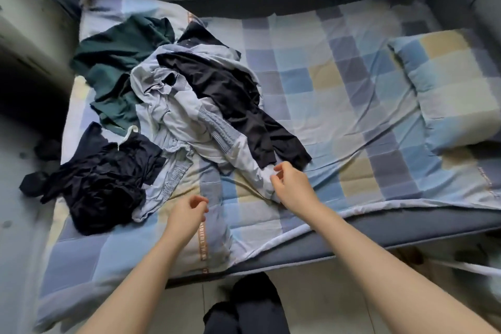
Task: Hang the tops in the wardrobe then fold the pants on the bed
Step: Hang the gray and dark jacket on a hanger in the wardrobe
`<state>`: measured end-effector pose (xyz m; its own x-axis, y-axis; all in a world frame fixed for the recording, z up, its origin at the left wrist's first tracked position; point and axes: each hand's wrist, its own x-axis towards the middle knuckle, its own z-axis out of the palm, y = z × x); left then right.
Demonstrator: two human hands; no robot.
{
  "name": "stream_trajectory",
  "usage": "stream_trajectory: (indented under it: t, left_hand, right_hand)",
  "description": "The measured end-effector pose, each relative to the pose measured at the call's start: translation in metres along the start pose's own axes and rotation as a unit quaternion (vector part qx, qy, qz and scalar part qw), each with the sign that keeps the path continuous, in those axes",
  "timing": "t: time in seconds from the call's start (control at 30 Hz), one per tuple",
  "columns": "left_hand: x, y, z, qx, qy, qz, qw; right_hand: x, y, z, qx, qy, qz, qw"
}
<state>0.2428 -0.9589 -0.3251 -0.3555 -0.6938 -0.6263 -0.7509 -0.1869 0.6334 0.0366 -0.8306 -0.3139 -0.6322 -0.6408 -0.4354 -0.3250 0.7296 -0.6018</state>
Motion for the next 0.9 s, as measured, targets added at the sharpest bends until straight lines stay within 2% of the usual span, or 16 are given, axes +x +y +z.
stream_trajectory:
  t: [0.1, 0.23, 0.37, 0.57, 0.7, 0.73, 0.8, 0.9]
  left_hand:
    - [0.066, -0.002, 0.016, -0.011, 0.004, -0.032, 0.999]
    - [0.138, -0.005, 0.031, -0.023, 0.005, -0.029, 0.999]
    - [0.218, -0.021, 0.045, -0.060, 0.000, -0.040, 0.997]
    - [0.295, -0.042, 0.063, -0.080, -0.014, -0.040, 0.996]
    - [0.325, -0.048, 0.075, -0.100, -0.019, -0.064, 0.993]
    - [0.329, -0.050, 0.078, -0.110, -0.023, -0.072, 0.991]
    - [0.336, -0.048, 0.080, -0.144, -0.027, -0.097, 0.984]
    - [0.348, -0.039, 0.075, -0.241, -0.005, -0.124, 0.963]
  right_hand:
    - [0.074, 0.012, 0.022, -0.029, -0.023, 0.004, 0.999]
    - [0.155, 0.029, 0.058, -0.127, -0.063, -0.008, 0.990]
    - [0.236, 0.043, 0.120, -0.173, -0.074, -0.004, 0.982]
    - [0.307, 0.048, 0.200, -0.152, -0.098, 0.011, 0.984]
    - [0.320, 0.068, 0.215, -0.192, -0.051, -0.002, 0.980]
    - [0.317, 0.070, 0.216, -0.180, -0.065, -0.014, 0.981]
    - [0.307, 0.069, 0.215, -0.139, -0.146, -0.087, 0.976]
    - [0.269, 0.064, 0.211, -0.117, -0.239, -0.240, 0.934]
